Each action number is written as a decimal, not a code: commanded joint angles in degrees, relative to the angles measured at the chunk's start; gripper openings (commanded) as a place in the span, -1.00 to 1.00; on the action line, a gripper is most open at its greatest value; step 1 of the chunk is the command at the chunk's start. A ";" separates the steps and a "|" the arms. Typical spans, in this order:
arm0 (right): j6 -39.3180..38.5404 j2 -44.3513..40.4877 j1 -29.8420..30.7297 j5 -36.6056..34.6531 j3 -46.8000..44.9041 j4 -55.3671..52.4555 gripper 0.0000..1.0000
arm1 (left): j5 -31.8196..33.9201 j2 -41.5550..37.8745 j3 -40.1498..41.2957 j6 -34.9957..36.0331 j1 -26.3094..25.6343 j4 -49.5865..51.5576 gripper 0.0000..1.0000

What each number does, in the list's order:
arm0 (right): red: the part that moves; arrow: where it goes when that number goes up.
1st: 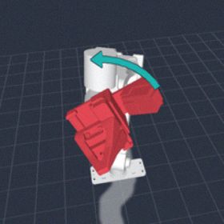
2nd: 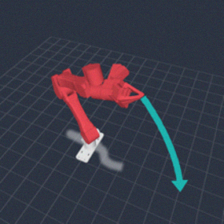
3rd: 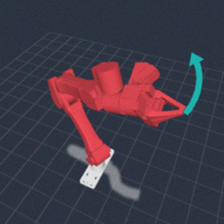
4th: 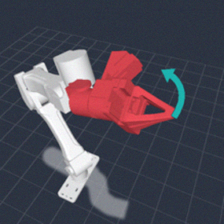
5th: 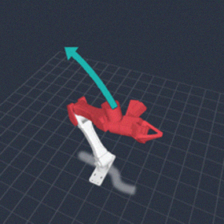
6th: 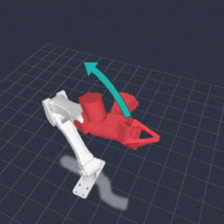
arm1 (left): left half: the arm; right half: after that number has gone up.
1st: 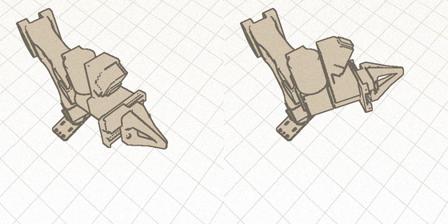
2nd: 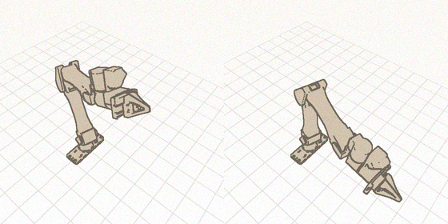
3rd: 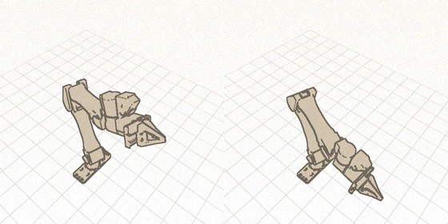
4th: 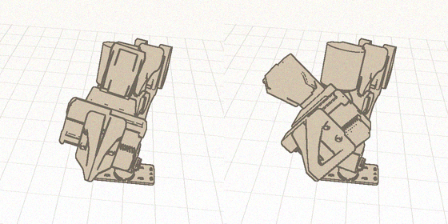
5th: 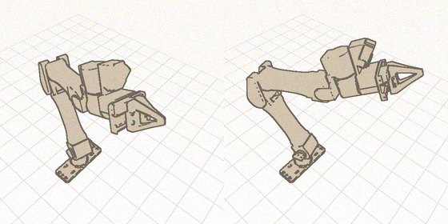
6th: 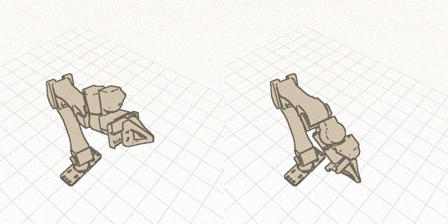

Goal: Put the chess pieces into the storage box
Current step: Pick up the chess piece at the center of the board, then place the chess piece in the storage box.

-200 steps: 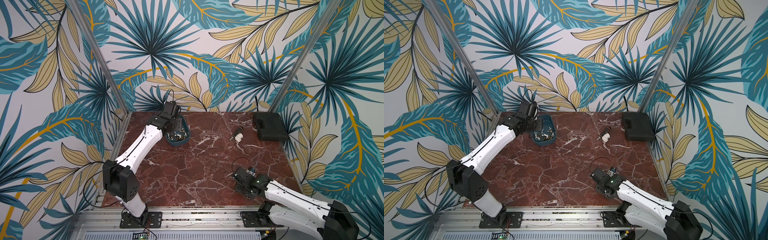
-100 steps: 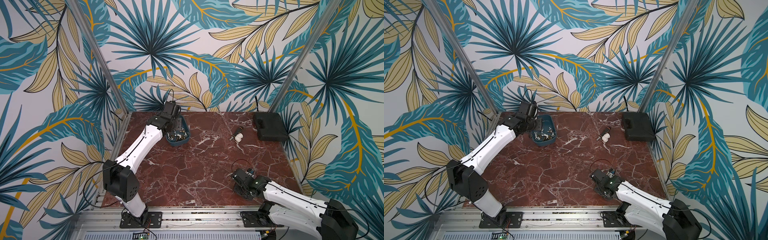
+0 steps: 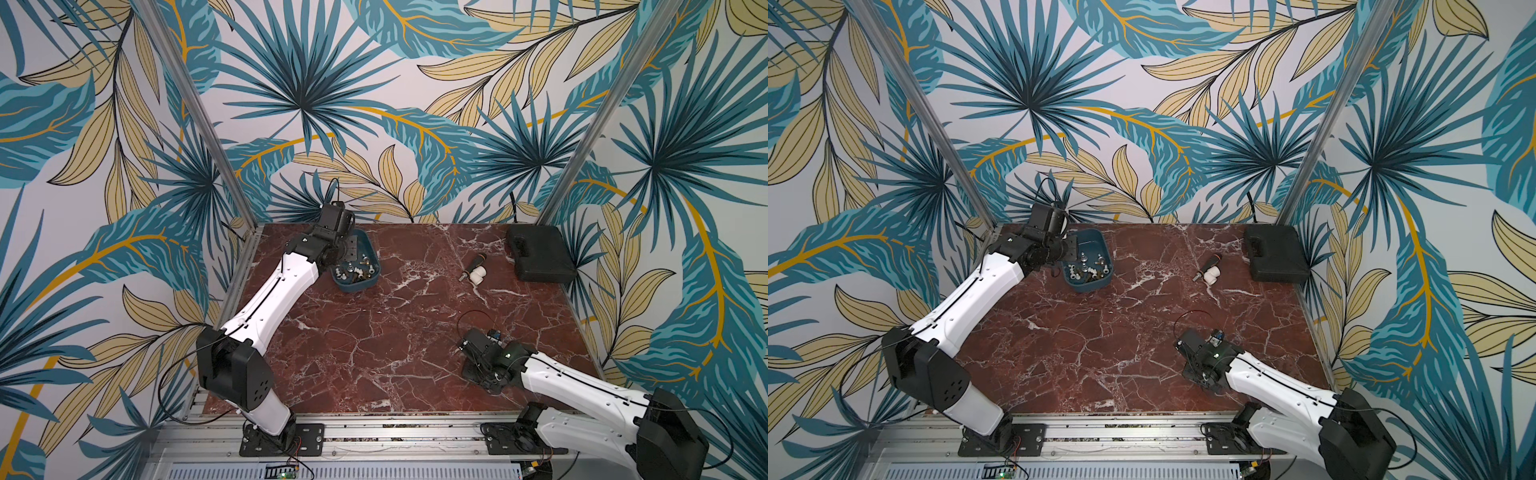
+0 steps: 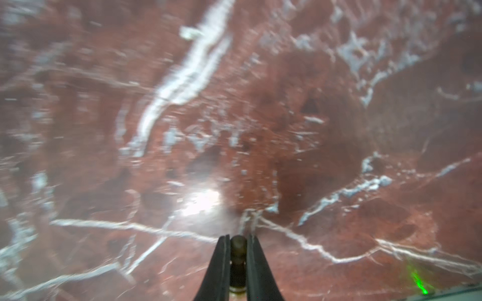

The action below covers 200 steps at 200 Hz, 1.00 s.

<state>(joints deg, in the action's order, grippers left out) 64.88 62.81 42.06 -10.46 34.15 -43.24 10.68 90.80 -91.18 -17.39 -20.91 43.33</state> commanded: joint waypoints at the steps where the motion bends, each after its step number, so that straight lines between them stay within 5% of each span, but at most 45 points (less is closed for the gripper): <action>1: -5.96 2.71 0.30 -2.72 7.67 -2.77 -0.90 | -0.47 -4.55 1.27 -0.11 1.16 -0.97 -0.28; 56: -24.73 26.23 0.21 -8.08 42.49 -0.83 -0.90 | 1.22 -13.91 8.48 -1.15 3.86 0.47 -0.27; 118: -41.48 58.82 -0.05 -0.57 76.38 14.83 -0.89 | 5.65 -22.59 18.21 1.04 5.79 1.55 -0.27; 200: -44.78 88.79 -1.19 -0.18 108.52 23.03 -0.73 | 3.23 -24.18 21.65 1.39 5.96 -1.70 -0.27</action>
<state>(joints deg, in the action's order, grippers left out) 21.50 149.01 41.30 -10.00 138.17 -23.59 14.46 67.07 -70.30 -16.88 -15.31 43.72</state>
